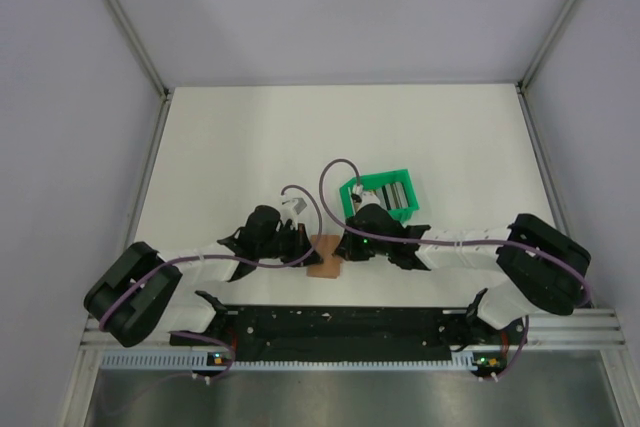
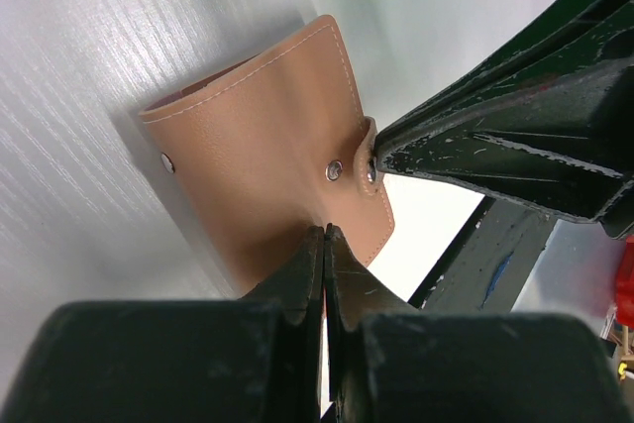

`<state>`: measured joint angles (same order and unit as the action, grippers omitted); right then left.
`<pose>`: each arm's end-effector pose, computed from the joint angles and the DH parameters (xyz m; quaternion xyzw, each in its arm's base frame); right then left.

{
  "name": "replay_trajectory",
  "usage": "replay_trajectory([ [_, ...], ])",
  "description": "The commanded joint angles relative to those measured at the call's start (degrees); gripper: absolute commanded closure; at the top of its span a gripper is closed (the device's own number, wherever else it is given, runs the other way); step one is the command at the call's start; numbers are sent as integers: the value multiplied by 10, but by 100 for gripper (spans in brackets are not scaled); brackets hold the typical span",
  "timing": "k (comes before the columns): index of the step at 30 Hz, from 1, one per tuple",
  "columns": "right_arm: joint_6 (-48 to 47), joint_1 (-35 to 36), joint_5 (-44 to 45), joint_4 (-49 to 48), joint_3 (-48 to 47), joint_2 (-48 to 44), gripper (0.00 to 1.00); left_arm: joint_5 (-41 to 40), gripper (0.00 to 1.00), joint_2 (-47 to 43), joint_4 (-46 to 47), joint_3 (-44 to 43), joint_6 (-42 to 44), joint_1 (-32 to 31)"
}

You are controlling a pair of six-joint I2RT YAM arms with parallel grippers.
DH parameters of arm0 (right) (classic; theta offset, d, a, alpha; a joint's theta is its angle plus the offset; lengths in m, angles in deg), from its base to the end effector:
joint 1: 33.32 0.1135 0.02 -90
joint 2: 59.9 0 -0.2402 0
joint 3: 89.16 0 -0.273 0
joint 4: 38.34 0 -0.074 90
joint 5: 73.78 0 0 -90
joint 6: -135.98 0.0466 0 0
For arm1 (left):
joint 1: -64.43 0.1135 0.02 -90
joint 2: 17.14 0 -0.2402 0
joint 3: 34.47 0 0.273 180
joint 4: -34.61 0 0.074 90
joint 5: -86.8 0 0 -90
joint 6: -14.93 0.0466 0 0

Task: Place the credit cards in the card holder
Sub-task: Close the card holder at the center of the board.

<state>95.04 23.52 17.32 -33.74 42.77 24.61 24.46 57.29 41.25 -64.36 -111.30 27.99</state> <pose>0.1690 0.2570 0.1113 -0.0578 0.9082 0.3254 0.2566 0.1811 -0.1606 0.0826 0.1066 0.8722 -0.4257 0.2163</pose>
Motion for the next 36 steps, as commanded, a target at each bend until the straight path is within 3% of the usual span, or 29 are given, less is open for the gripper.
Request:
replay_trajectory([
  [1,-10,6,-5,-17,-23,11,100,-22,100,9,-10,8,11,0],
  [36,5,10,-2,-26,4,-2,100,-21,100,12,-11,7,12,1],
])
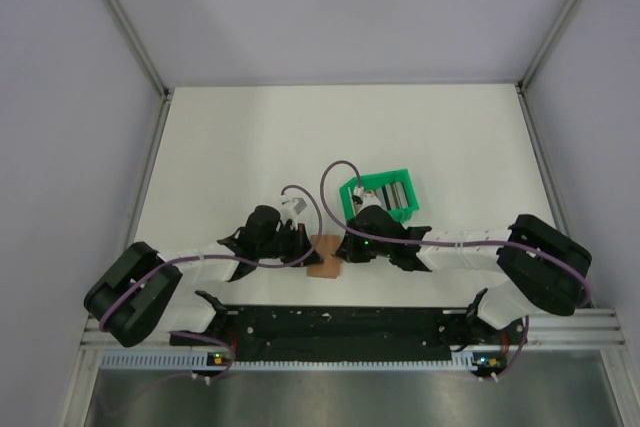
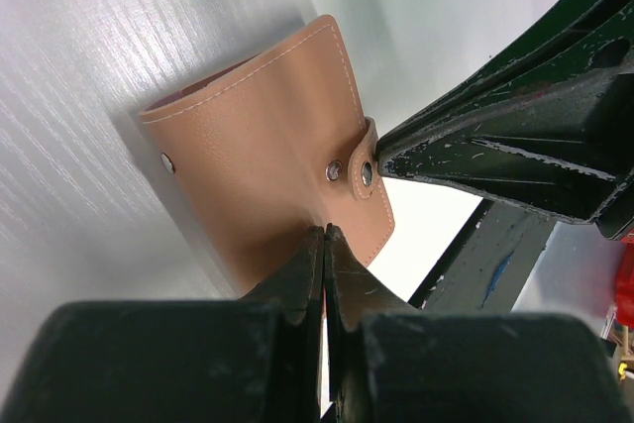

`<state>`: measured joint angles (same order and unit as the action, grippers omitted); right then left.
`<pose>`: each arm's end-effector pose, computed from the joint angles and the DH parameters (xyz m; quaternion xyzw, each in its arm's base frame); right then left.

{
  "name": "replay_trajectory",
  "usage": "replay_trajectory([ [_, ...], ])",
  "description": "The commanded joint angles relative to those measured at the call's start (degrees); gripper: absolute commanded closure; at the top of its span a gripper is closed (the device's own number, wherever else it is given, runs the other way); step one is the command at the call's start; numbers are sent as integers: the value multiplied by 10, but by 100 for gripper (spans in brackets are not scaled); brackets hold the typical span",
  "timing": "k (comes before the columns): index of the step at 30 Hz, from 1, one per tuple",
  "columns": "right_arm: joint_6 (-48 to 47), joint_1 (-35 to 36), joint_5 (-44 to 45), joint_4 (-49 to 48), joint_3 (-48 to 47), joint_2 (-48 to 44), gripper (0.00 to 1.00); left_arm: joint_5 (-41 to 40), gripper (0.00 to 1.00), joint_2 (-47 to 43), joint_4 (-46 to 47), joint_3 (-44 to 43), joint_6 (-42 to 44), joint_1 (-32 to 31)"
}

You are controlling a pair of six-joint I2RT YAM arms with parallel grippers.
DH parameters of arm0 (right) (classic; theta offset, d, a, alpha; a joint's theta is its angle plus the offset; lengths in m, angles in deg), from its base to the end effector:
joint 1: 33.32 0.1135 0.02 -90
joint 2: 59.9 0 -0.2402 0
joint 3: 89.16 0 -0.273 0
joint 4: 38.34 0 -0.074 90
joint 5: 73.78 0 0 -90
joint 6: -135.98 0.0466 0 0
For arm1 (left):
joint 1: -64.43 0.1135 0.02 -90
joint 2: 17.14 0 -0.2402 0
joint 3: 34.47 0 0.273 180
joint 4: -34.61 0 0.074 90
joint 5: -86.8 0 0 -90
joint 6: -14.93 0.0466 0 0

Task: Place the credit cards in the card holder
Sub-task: Close the card holder at the center of the board.

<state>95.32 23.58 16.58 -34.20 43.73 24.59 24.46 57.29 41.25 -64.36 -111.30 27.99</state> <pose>0.1664 0.2546 0.1069 -0.0588 0.9099 0.3267 0.2487 0.1811 -0.1606 0.0826 0.1066 0.8722 -0.4257 0.2163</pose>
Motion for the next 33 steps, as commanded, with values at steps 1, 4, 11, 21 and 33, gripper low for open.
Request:
replay_trajectory([
  [1,2,9,5,-22,-7,-1,100,-20,100,12,-10,7,12,1],
  [4,3,10,1,-22,-11,5,100,-20,100,12,-10,7,12,1],
  [11,2,11,1,-26,-19,15,100,-19,100,12,-10,7,12,0],
  [21,1,11,7,-33,-32,28,100,-19,100,12,-8,8,12,1],
  [33,-6,11,13,-26,-43,38,100,-19,100,12,-7,8,12,1],
])
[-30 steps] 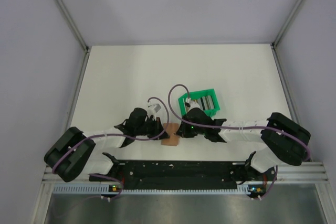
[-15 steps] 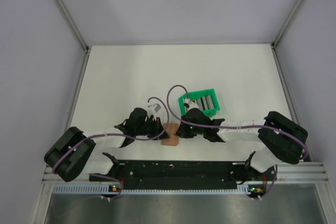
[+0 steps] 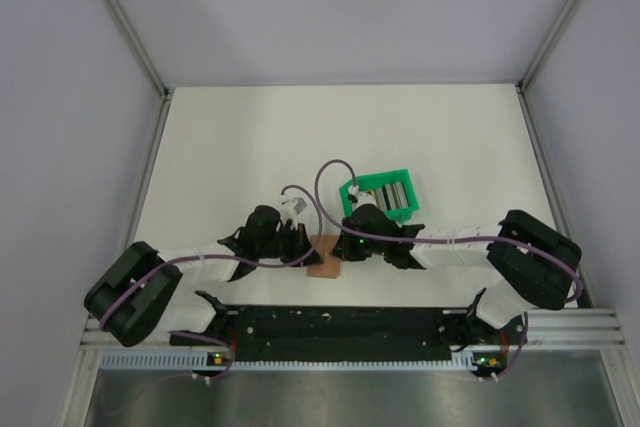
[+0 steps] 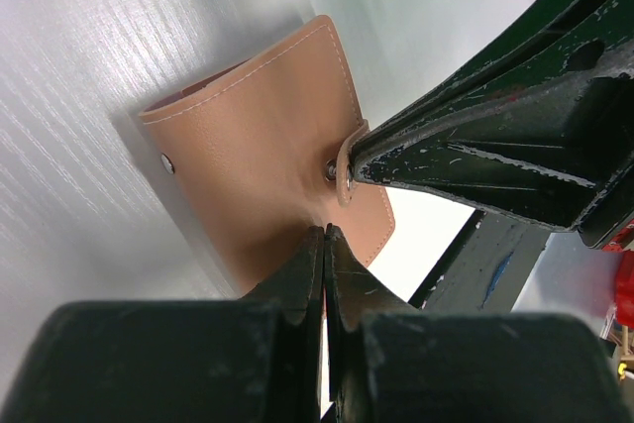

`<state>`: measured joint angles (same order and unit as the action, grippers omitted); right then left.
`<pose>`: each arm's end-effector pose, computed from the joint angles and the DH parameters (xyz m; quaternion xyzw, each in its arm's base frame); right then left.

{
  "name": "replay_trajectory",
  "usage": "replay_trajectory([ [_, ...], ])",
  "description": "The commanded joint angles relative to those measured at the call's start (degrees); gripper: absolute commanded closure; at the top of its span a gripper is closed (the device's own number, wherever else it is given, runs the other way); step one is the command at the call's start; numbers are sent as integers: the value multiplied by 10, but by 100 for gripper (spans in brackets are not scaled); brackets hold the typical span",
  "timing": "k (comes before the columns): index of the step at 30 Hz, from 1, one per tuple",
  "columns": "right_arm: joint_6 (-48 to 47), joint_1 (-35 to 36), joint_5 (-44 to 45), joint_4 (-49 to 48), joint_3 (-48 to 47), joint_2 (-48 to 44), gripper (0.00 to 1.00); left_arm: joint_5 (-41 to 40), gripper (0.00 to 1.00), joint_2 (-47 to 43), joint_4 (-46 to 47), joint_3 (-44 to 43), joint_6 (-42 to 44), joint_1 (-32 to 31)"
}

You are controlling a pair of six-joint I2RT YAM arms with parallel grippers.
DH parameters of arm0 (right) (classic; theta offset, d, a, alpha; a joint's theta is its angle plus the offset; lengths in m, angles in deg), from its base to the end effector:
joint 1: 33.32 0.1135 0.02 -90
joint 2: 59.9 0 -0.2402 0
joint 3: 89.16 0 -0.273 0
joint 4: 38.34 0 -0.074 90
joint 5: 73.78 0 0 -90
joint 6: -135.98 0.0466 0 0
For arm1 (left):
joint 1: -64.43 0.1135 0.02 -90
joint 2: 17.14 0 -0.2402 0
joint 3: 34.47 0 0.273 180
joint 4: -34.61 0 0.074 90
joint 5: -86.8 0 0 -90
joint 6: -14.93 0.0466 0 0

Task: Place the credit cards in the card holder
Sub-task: Close the card holder at the center of the board.

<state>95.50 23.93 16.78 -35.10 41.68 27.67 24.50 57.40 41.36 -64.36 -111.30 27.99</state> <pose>0.1702 0.2637 0.1037 -0.0595 0.9103 0.3260 0.2478 0.1811 -0.1607 0.0823 0.1067 0.8721 -0.4259 0.2161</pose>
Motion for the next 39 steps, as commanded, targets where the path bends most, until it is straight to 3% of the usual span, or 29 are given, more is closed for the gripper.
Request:
replay_trajectory([
  [1,-9,8,12,-14,-24,7,100,-20,100,11,-8,8,12,1],
  [18,-15,33,95,140,-102,42,100,-22,100,9,-8,8,11,1],
  [28,-24,36,124,99,-51,-53,98,-27,100,9,-8,9,11,1],
  [39,-6,37,121,99,-27,-51,97,-29,100,10,-8,9,12,1],
])
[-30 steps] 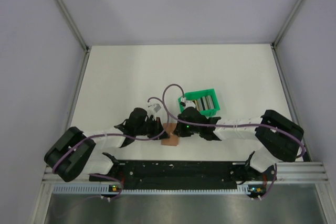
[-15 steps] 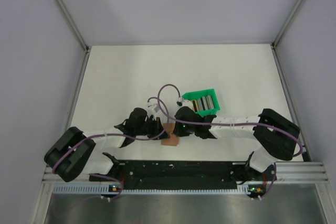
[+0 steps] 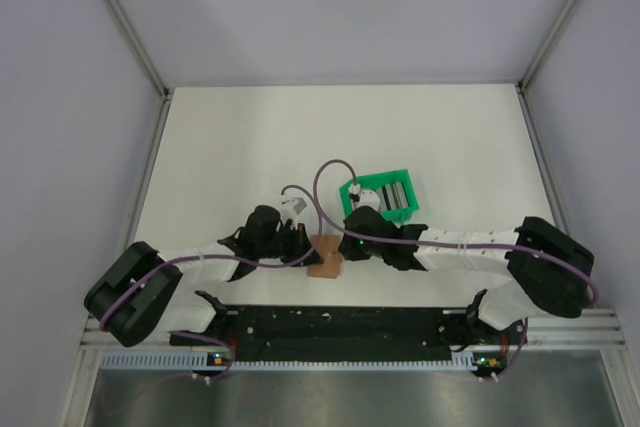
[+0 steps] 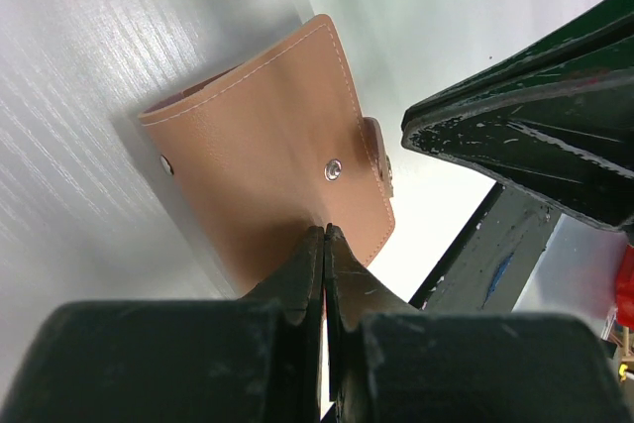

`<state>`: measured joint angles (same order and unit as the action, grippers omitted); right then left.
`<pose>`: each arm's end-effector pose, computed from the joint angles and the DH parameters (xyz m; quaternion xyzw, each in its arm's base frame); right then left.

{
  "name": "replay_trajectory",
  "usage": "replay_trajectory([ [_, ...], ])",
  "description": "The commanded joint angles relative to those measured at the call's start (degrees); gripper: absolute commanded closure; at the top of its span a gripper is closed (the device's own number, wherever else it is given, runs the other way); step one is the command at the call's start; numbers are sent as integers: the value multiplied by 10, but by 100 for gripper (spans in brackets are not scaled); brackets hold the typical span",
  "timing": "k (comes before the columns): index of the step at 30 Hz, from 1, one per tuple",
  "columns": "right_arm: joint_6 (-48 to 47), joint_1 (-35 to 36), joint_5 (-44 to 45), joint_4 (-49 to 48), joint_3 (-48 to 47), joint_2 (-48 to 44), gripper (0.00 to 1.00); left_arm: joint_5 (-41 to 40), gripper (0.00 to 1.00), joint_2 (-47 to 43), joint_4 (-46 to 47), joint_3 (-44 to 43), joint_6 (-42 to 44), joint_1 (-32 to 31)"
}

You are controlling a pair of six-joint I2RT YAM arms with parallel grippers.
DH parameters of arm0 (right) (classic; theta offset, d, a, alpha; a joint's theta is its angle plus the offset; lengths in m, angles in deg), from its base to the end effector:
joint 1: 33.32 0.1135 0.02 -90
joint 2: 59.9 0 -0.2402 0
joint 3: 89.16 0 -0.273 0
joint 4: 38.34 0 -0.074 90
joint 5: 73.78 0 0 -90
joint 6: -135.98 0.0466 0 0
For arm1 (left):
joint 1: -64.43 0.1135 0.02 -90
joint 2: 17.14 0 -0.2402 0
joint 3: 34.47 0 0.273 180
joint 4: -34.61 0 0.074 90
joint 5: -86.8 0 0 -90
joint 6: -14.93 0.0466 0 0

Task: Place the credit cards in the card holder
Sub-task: Close the card holder at the center of the board.

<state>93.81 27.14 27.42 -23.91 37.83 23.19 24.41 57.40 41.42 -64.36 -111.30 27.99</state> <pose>0.1620 0.2676 0.1312 -0.0635 0.9164 0.2592 0.2983 0.1812 -0.1607 0.0824 0.1065 0.8720 -0.4256 0.2169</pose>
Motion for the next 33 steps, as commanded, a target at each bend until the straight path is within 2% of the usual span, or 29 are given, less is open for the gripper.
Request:
replay_trajectory([
  [1,13,4,19,-13,14,-9,97,-28,100,10,-10,9,12,1],
  [14,32,4,49,-13,40,-61,97,-30,100,8,-9,13,15,1],
  [25,41,4,30,-14,47,-66,98,-36,100,7,-11,15,18,1],
  [33,41,4,0,-40,38,-37,100,-36,100,9,-9,15,18,1],
])
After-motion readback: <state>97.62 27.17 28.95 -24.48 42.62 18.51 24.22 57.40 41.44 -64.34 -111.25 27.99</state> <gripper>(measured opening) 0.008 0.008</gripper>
